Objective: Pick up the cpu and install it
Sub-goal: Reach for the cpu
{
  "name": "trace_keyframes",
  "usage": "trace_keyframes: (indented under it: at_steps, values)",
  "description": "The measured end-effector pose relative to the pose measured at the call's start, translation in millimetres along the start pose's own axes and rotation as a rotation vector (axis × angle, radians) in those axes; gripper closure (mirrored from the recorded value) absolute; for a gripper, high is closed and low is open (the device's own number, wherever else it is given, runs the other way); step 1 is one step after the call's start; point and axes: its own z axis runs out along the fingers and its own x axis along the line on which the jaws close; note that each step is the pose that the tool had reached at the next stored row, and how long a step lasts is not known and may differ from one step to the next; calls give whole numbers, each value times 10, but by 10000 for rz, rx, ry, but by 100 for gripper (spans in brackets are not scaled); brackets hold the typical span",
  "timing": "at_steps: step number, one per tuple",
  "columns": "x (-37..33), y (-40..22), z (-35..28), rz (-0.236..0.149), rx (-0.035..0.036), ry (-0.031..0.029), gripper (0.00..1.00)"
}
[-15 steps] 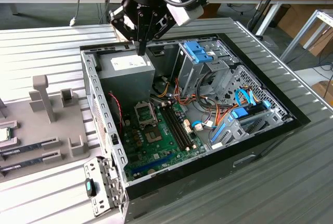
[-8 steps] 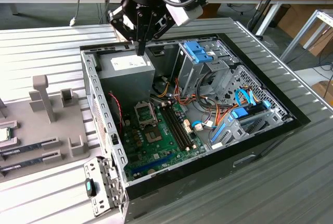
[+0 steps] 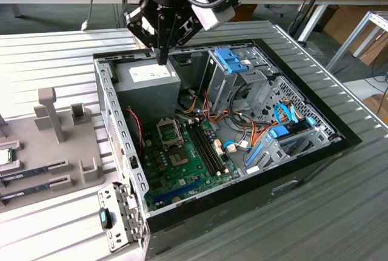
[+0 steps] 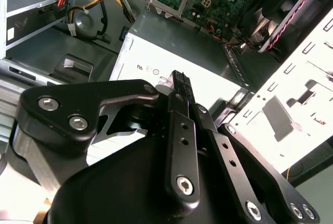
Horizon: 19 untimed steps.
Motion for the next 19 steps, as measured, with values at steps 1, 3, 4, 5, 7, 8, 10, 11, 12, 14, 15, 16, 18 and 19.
trace_keyframes:
  at_steps: [1, 3, 4, 5, 7, 8, 10, 11, 12, 14, 15, 16, 18, 19]
  values:
    - [2, 0, 0, 0, 0, 1, 89]
    - [5, 0, 0, 0, 0, 0, 89]
    - [7, 0, 0, 0, 0, 0, 89]
    - [10, -1, 0, 0, 0, 0, 89]
    - [17, -1, -1, 0, 0, 0, 89]
    - [20, -1, -1, 0, 0, 0, 89]
    - [26, -2, -1, 0, 1, 0, 89]
    - [29, -2, -1, 0, 0, 0, 89]
    - [31, -2, -1, 0, 0, 0, 89]
    - [39, -3, -1, 0, 0, 0, 89]
    - [43, -3, -1, 0, 0, 0, 89]
    - [45, -3, -1, 0, 0, 0, 89]
    - [50, -4, -1, 0, 0, 0, 89]
    - [52, -4, -2, 0, 0, 0, 89]
